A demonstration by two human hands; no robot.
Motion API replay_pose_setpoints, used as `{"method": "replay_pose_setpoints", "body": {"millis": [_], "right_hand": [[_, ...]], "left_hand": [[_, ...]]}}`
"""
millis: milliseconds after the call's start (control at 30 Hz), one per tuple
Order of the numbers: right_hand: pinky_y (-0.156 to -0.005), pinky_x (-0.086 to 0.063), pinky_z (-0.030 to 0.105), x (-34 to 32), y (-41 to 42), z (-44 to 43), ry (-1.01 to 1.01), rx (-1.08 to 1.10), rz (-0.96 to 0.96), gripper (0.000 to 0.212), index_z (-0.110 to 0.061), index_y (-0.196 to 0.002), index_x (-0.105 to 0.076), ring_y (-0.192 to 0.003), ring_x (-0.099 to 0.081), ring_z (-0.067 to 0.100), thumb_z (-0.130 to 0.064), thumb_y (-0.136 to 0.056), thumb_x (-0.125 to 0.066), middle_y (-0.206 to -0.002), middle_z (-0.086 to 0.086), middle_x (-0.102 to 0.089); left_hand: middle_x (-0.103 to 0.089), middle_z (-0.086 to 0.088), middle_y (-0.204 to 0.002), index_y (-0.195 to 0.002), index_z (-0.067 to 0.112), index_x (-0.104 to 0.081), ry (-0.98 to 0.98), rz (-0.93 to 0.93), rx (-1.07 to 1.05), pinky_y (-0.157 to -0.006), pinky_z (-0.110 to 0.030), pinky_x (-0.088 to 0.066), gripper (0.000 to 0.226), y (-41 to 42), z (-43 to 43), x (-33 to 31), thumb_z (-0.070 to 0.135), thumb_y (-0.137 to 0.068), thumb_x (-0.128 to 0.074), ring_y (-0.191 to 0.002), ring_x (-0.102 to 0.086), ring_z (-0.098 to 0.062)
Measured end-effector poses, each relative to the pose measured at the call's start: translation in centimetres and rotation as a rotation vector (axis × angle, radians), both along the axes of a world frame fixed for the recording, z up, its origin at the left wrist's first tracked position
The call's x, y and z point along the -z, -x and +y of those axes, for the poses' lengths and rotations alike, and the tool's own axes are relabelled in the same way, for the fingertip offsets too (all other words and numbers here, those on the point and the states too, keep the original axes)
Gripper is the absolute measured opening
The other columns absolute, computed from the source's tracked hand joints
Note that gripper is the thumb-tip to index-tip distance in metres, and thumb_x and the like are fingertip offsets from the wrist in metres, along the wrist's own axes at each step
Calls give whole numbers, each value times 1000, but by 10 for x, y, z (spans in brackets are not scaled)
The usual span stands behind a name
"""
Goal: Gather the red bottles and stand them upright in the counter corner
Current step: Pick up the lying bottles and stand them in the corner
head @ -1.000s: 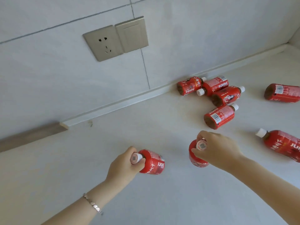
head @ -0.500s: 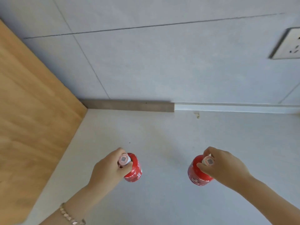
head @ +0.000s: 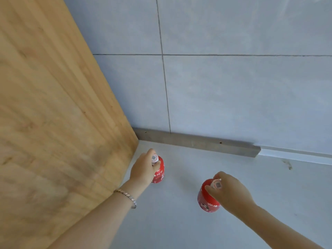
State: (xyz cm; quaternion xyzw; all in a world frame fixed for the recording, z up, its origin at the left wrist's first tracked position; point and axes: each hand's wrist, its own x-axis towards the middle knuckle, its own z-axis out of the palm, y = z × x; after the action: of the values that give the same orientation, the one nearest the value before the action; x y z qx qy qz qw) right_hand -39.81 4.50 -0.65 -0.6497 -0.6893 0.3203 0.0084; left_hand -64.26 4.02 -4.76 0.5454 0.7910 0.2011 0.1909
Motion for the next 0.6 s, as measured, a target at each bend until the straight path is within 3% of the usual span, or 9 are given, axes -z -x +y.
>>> {"method": "replay_pose_setpoints", "body": {"millis": [233,367,500,533,600], "right_hand": [[-76,-47,32,23,89,68,-50,33,69,33,-17,-113,-54,-101,-61,28,-39,-88,-53,-114,6,-62],[-82,-48,36,41,112,85,-28,43,88,36,-13,-119,-51,-107,-59,32,-33,-88,-55,-119,11,-60],[-80,-46,35,40,95,81,9,37,51,40,-12,-125,-46,-105,-59,29,-22,-88,-54,-124,10,-56],[-83,-48,35,38,84,76,16,3,17,41,-12,-127,-47,-105,-58,27,-22,-88,-53,-126,9,-56],[-95,-45,34,33,54,62,45,-127,-87,43,-11,-131,-47,-118,-53,25,-27,-91,-52,-133,7,-53]], "left_hand": [[-62,-9,-106,-105,14,-49,31,-36,-27,-81,-36,-53,18,36,23,15,24,-92,-53,-103,-59,-28],[-55,-14,-110,-123,16,-49,5,234,-24,-78,-38,-51,37,32,12,13,26,-88,-57,-104,-54,-32],[-64,-17,-94,-100,8,-66,-64,467,147,-53,-36,-56,51,16,-10,6,17,-54,-86,-76,-63,-36],[-65,-16,-93,-95,7,-66,-62,490,214,-50,-35,-56,49,10,-13,4,16,-51,-86,-74,-64,-36],[-64,-12,-98,-99,10,-63,51,468,343,-58,-34,-54,36,-14,-22,-7,22,-68,-76,-84,-64,-32]]}}
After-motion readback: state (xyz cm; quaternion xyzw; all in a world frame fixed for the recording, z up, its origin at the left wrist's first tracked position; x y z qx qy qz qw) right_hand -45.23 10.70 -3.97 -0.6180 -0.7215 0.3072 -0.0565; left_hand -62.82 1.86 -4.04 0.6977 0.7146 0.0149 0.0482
